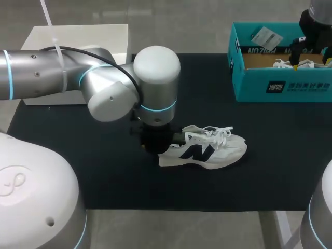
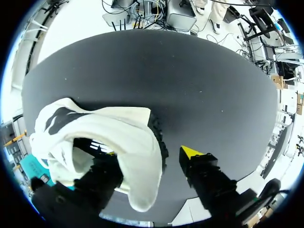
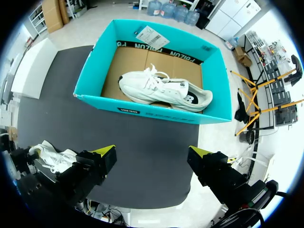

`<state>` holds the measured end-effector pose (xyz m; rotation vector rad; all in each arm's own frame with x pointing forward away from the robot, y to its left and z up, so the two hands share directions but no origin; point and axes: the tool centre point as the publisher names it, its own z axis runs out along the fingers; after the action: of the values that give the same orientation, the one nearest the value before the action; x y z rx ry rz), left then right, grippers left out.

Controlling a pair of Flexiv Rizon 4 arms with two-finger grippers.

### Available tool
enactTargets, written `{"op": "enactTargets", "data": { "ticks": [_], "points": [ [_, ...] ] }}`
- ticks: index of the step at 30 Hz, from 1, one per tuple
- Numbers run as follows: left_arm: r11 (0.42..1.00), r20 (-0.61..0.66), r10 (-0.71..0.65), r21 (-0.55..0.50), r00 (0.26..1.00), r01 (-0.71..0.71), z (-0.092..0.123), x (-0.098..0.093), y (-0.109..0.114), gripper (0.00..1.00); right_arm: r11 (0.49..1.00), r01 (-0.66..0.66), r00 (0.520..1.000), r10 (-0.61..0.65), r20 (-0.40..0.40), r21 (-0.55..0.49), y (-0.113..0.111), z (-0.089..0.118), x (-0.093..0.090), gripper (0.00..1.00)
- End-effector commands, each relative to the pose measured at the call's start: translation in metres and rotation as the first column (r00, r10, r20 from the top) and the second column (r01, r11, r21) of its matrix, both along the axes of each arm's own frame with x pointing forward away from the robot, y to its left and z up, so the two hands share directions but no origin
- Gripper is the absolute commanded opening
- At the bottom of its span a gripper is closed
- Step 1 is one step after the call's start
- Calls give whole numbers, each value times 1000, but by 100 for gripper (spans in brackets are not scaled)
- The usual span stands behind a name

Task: Take the shoe out of the shoebox, open the shoe tongue, remove and reinsert the insole, then place the shoe into the shoebox

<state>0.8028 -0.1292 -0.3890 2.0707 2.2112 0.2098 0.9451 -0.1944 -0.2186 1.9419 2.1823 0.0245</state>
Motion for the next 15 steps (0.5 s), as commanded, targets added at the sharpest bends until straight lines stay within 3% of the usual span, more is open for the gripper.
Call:
{"op": "enactTargets", "data": {
  "ticks": [1,8,11,15],
  "points": [
    [999,12,20,-35,1000,-19,29,-11,13,100,1000,1,1000,-1,2,-1,0,-1,-1,100],
    [949,-57,241,-193,969,-248,69,-18,26,100,1000,1,1000,-1,2,-1,0,-1,-1,100],
    [877,-108,360,-299,927,-376,80,-20,33,100,1000,1,1000,-1,2,-1,0,-1,-1,100],
    [699,-247,500,-451,830,-555,91,-24,42,100,1000,1,1000,-1,2,-1,0,-1,-1,100]
  ]
}}
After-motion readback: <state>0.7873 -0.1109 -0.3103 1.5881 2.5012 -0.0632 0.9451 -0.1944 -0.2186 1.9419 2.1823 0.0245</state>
